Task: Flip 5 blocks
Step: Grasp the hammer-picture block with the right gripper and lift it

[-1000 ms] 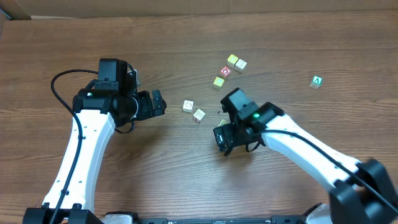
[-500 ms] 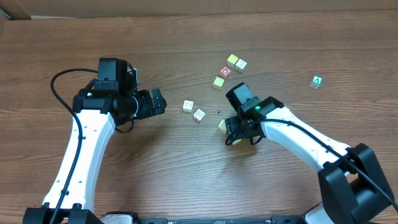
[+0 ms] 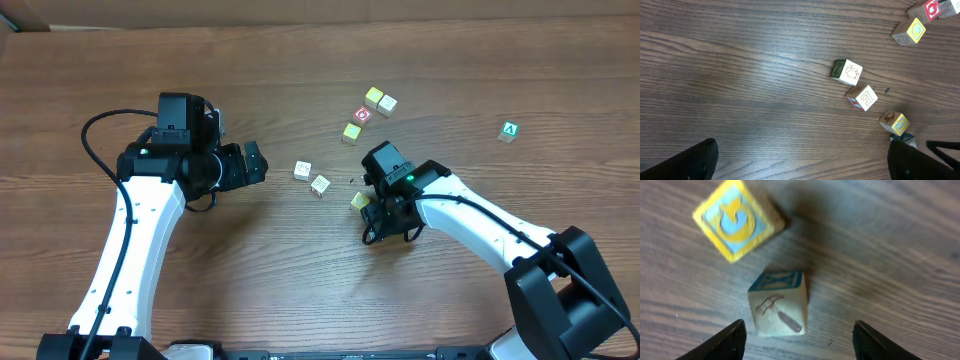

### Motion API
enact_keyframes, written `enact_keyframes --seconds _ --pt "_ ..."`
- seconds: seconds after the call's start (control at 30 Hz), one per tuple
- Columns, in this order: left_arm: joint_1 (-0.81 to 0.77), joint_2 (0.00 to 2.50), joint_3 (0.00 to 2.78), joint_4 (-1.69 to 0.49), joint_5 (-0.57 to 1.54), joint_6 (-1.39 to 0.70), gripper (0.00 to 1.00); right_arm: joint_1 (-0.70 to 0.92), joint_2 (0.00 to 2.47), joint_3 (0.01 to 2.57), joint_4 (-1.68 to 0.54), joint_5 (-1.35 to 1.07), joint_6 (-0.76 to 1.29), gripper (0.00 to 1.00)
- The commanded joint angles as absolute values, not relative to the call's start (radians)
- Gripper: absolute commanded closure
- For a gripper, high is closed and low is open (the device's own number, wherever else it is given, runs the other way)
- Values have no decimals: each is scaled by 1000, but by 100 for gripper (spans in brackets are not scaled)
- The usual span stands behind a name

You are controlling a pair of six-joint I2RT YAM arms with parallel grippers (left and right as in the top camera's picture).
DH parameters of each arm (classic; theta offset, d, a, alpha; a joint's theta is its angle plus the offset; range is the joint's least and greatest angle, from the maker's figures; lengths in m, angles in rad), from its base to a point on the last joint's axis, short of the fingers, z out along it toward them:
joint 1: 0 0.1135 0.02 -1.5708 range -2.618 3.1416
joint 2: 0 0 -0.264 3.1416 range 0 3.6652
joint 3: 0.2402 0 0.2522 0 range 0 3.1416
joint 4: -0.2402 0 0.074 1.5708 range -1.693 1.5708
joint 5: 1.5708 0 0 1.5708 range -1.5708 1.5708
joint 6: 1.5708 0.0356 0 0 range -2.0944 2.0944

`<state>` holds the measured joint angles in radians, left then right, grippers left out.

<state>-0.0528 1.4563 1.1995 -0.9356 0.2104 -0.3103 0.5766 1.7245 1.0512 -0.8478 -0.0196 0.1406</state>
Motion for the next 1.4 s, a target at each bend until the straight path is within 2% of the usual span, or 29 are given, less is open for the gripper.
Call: enact_keyframes --seconds 0.0,0.4,0.6,0.9,1.07,1.13,1.37 --pt "-60 1457 1221 -933 226 -292 0 582 1729 1040 -838 -73 115 30" --pt "-60 1457 1221 -934 226 -292 0 581 1731 983 -738 -112 130 31" --pt "-60 1457 1221 -935 226 -292 0 581 1731 961 -699 -114 136 40" --pt "-60 1457 1221 -935 226 -291 0 581 1732 960 -629 -106 284 50" --pt "-60 1457 1221 -935 226 -291 0 581 1732 960 -644 -106 289 62" --pt "-60 1457 1221 -935 226 -292 0 581 1732 960 -655 -106 294 70" --pt "-60 1457 1221 -935 226 -292 0 581 1726 974 -716 -105 319 85"
